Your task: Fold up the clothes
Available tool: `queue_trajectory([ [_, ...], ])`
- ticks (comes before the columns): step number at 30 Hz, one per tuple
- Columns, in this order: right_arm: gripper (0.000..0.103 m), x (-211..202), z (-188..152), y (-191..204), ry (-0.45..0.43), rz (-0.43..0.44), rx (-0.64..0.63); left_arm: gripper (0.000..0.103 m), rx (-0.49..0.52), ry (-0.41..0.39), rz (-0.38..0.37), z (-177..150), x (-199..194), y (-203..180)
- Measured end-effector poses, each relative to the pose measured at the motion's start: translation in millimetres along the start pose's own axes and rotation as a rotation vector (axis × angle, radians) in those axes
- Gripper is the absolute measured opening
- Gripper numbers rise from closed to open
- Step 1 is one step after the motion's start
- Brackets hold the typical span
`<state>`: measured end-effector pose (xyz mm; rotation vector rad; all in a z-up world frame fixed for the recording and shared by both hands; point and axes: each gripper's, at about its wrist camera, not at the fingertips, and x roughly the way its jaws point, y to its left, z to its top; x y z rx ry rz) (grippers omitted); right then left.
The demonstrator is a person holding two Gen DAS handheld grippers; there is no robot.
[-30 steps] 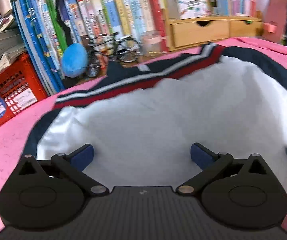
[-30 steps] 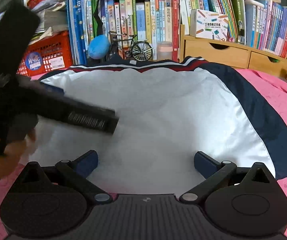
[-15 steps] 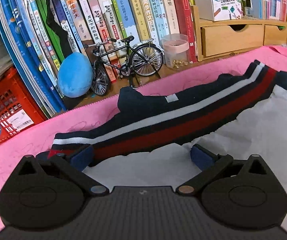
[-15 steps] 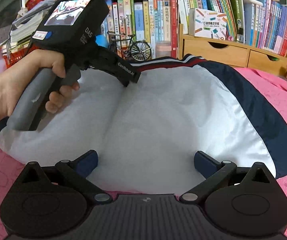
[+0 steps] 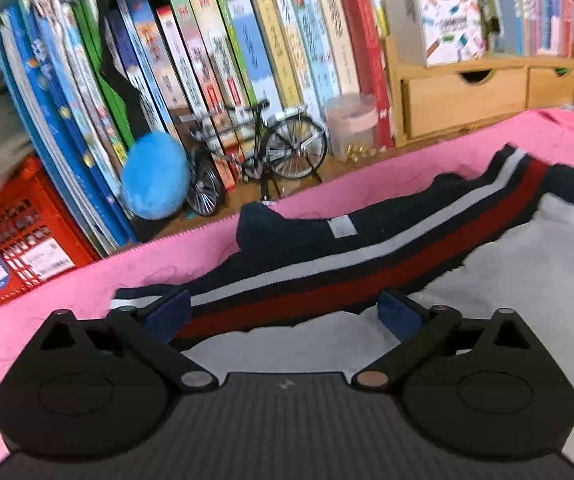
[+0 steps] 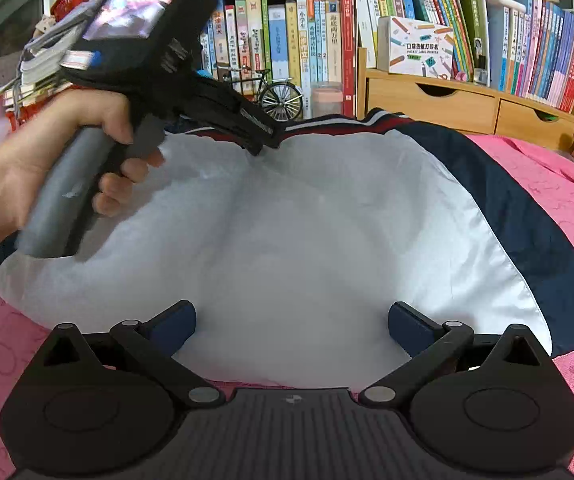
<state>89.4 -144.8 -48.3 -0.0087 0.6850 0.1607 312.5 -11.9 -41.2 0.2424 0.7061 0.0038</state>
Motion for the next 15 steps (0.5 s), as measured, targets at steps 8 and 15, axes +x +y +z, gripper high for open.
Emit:
queue_trajectory([
  [8,0.103,0,1,-1,0.001,0.001,-0.001,0.103,-0.038,-0.002,0.027,19,23,3],
  [15,0.103,0,1,-2,0.001,0.003,0.002,0.097,0.005,-0.047,-0.036,14,-34,14],
])
